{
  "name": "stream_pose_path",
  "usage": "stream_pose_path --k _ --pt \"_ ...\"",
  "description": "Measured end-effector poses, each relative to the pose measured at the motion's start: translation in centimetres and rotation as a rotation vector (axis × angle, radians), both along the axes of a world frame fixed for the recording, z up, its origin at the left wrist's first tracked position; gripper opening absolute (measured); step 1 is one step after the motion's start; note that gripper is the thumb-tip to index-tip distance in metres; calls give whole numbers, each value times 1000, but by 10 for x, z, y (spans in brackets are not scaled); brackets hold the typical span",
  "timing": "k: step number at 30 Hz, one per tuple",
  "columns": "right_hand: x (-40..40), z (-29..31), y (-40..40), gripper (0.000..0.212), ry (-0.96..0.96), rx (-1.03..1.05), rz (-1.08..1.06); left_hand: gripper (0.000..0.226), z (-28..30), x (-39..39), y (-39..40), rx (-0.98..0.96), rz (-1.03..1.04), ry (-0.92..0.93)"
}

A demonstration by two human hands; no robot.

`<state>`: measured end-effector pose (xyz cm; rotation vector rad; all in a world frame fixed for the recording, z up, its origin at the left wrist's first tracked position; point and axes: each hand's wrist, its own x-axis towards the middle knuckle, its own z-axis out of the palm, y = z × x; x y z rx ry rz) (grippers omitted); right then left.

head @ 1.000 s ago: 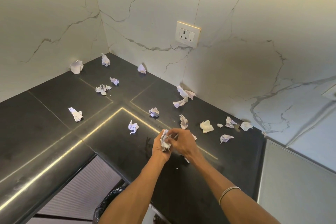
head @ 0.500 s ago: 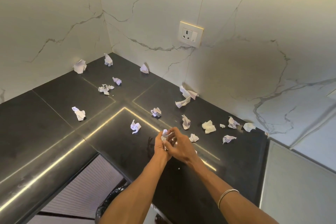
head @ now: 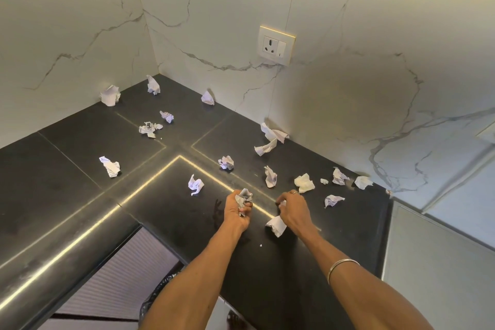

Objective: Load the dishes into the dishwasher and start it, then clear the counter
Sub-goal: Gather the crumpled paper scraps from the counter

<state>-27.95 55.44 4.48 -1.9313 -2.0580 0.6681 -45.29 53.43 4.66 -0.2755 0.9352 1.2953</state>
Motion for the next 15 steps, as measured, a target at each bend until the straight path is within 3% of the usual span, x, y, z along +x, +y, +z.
stream_pose_path --k 7,12,15 --pt "12 15 -5 7 233 -51 -185 17 0 -2 0 -8 -4 22" --pt "21 36 -14 11 244 -168 -33 16 3 2 0 8 -10 45" --pt "23 47 -23 30 227 -317 67 16 6 1 -4 34 -11 46"
